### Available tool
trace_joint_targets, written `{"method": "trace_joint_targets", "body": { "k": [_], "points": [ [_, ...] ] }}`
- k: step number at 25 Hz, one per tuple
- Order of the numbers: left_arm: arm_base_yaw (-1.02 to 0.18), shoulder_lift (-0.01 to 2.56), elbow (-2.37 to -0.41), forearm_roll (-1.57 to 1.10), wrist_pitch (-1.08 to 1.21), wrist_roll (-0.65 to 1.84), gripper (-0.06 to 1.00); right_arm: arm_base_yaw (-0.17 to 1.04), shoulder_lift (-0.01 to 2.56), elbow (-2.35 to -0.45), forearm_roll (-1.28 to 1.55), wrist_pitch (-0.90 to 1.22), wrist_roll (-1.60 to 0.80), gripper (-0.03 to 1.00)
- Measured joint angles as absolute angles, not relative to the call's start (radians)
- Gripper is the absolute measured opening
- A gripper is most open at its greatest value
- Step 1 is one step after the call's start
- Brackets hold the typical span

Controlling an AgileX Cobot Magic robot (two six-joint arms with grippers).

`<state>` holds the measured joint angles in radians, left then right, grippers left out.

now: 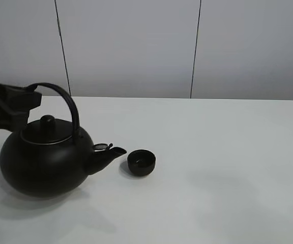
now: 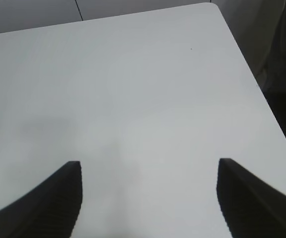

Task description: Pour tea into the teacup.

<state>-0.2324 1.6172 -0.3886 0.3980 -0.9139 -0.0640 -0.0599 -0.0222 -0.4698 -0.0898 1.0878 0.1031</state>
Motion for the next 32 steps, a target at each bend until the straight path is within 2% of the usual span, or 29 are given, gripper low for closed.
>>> {"method": "trace_joint_targets", "body": {
  "k": [10,21,32],
  "points": [
    [-0.395,1.58,-0.538,0.309,-0.763,-0.081,0.16,-0.06,-0.022,-0.47,-0.089,1.088,0.103,0.52],
    [-0.405,1.652,-0.603,0.13,-0.703,0.054,0.15,-0.06,-0.022,-0.47,-0.089,1.088,0.103,0.52],
    [-0.405,1.721,-0.608,0.082,-0.784,0.133,0.15,-0.06,-0.022,-0.47,-0.089,1.088,0.103,0.52]
  ]
}}
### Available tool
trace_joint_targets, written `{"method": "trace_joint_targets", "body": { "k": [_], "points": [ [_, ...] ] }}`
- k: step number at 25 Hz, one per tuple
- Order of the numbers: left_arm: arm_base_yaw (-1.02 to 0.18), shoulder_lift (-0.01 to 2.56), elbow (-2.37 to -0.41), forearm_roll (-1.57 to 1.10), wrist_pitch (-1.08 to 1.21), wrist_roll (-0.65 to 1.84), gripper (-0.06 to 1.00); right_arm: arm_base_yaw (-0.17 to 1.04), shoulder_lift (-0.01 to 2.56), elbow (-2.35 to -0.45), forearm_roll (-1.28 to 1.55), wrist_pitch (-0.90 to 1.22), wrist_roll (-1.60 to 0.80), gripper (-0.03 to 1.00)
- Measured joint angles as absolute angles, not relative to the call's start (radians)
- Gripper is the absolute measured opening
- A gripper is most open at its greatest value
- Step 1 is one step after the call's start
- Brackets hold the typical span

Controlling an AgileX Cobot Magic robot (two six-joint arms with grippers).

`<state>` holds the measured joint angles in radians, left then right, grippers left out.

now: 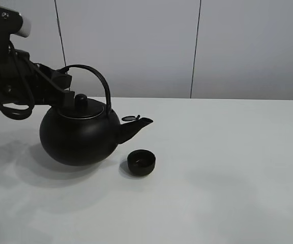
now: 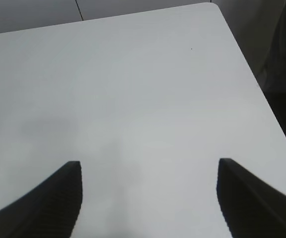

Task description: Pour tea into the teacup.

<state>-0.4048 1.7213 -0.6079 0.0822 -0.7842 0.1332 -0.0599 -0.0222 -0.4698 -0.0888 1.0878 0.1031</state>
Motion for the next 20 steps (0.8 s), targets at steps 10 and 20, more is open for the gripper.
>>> {"method": "trace_joint_targets", "body": {
  "k": [10,20],
  "points": [
    [-0.405,1.723,-0.611,0.052,-0.807,0.237,0.15,-0.06,-0.022,-0.47,-0.089,1.088,0.103,0.52],
    [-0.358,1.723,-0.606,0.053,-0.806,0.25,0.14,-0.06,-0.022,-0.47,-0.089,1.088,0.103,0.52]
  ]
}}
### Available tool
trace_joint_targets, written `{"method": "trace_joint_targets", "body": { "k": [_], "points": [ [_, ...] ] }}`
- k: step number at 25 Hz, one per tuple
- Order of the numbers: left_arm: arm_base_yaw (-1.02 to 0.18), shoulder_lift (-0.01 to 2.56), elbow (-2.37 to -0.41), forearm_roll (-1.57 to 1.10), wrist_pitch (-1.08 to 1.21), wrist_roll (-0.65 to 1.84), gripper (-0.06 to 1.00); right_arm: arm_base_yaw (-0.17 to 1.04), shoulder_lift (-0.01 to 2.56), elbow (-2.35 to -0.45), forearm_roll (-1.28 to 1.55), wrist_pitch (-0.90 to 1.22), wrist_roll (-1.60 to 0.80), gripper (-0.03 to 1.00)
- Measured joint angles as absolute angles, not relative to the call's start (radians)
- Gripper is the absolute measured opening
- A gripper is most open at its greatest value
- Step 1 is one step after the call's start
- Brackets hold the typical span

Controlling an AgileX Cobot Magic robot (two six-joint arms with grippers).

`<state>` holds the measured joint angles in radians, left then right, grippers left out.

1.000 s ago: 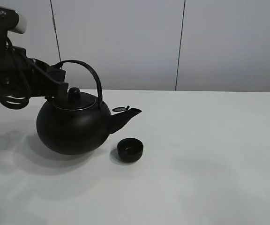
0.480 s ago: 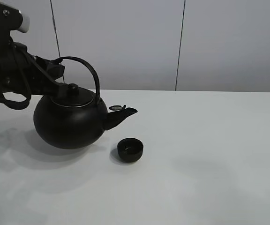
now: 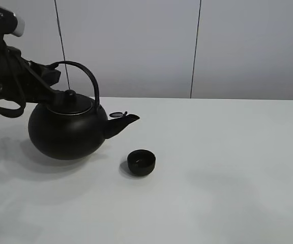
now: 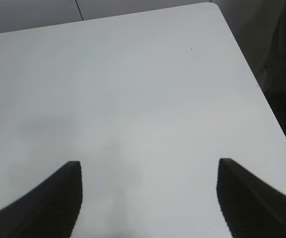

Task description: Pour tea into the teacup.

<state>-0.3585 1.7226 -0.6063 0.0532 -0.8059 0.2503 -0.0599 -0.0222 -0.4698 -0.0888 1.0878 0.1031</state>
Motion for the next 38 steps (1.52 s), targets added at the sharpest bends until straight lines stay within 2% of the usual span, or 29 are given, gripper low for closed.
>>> {"method": "trace_joint_targets", "body": {
  "k": [19,38],
  "points": [
    [-0.345,1.733,-0.596,0.184,-0.812,0.257,0.14,-0.06,-0.022,-0.47,-0.089,1.088,0.103,0.52],
    [-0.345,1.733,-0.596,0.19,-0.772,0.342,0.13,-0.06,-0.022,-0.47,-0.089,1.088,0.103,0.52]
  ]
}}
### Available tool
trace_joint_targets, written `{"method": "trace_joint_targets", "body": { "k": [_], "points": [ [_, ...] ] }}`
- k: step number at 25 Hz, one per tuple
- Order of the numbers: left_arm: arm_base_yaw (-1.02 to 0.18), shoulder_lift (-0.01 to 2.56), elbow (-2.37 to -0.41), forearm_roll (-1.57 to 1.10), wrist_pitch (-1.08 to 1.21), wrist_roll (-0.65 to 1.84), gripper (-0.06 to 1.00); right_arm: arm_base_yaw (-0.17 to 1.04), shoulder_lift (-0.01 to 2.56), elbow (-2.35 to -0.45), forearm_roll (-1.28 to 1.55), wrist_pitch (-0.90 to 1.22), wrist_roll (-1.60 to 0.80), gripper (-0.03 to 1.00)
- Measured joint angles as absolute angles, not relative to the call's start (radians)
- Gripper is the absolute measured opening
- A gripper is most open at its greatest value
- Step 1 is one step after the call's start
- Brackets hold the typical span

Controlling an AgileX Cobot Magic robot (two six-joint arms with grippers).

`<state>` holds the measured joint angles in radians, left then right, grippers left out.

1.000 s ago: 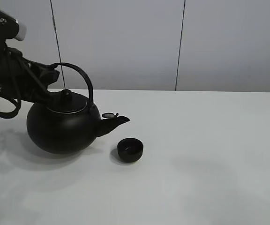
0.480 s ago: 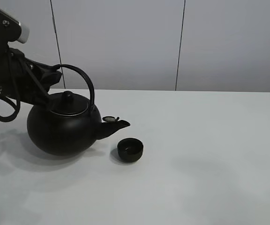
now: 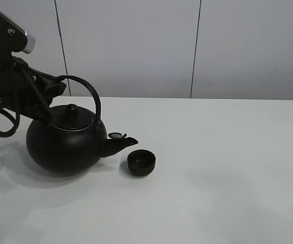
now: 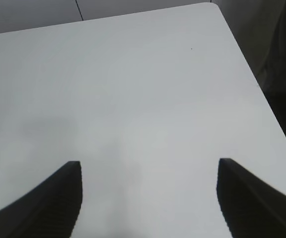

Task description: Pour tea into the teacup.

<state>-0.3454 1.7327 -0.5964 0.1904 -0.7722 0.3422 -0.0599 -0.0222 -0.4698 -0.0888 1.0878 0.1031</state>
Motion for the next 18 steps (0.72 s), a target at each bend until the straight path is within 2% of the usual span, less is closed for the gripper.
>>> {"method": "trace_joint_targets", "body": {
  "k": [18],
  "points": [
    [-0.364,1.733,-0.609,0.09,-0.732,0.359,0.13,-0.06,-0.022,-0.47,-0.089,1.088,0.103,0.52]
  ]
}}
